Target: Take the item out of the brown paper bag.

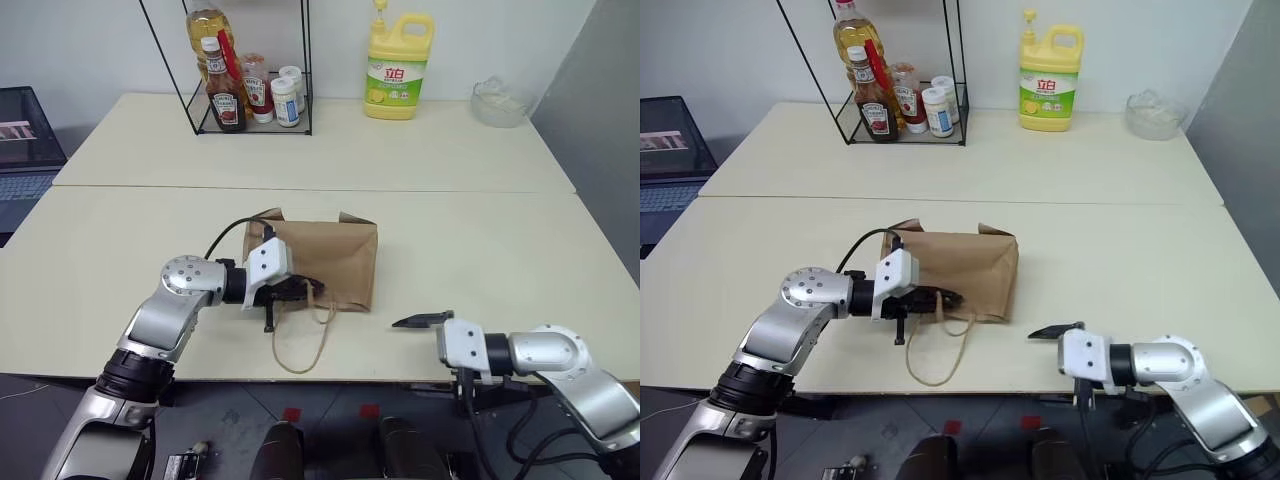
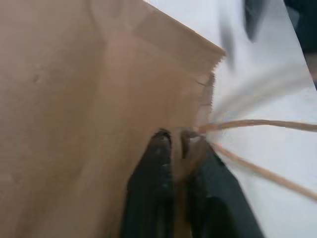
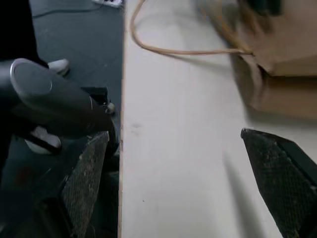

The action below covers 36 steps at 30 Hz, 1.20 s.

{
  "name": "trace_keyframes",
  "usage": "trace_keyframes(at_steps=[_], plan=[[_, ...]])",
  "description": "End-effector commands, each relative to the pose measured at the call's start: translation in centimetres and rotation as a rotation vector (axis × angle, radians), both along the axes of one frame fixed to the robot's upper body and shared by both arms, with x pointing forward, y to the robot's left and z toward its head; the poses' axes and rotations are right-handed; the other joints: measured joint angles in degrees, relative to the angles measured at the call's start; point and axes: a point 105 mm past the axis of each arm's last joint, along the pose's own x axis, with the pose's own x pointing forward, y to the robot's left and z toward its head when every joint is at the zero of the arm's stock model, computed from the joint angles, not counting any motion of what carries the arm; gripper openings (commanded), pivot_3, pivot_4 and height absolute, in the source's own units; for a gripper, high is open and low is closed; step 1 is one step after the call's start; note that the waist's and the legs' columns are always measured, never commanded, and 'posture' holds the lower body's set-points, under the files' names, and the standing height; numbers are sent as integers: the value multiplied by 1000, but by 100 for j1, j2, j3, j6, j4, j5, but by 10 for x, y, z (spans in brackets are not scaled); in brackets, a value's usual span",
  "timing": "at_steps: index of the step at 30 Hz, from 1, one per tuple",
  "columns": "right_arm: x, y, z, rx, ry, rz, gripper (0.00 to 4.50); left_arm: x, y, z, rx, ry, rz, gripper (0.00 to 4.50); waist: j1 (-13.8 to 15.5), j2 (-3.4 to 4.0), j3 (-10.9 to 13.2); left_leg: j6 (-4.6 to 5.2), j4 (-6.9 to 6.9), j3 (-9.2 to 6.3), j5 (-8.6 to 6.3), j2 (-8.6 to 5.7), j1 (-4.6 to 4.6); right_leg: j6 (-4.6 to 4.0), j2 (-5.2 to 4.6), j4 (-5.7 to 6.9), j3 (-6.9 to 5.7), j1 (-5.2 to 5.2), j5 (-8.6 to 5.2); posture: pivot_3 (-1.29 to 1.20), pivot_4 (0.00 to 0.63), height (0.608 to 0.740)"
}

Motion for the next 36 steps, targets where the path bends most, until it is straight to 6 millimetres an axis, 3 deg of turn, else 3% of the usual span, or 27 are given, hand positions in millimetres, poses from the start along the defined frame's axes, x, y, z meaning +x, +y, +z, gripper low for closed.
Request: trace_keyframes(at_steps=[1, 11, 25, 30, 36], plan=[[-4, 13, -3, 10, -139, 136, 4500, 7, -3, 17, -64, 11, 62, 15, 1, 0, 0, 0, 0, 0, 0, 0, 0, 0, 0, 0, 0, 0, 0, 0, 150, 740], [12, 57, 6, 176, -407, 246, 4500, 22, -14, 31, -205, 112, 197, 15, 26, -5, -3, -1, 17, -6, 1, 0, 5, 0, -2, 8, -5, 10, 1, 0, 150, 740], [34, 97, -9, 195, -570, 226, 4500, 24, -19, 39, -257, 138, 221, 15, 48, -6, -3, -3, 32, -7, 1, -2, 7, 0, -3, 21, -4, 14, 1, 0, 150, 740], [45, 106, -3, 221, -608, 195, 4500, 23, -18, 39, -252, 136, 215, 15, 48, -7, -4, -3, 33, -7, 1, -2, 8, 0, -3, 24, -4, 13, 1, 0, 150, 740], [40, 109, -3, 240, -564, 216, 2556, 23, -15, 40, -246, 124, 215, 0, 47, -7, -4, -2, 33, -6, 1, -2, 8, -1, -4, 25, -3, 13, 2, 0, 150, 740]])
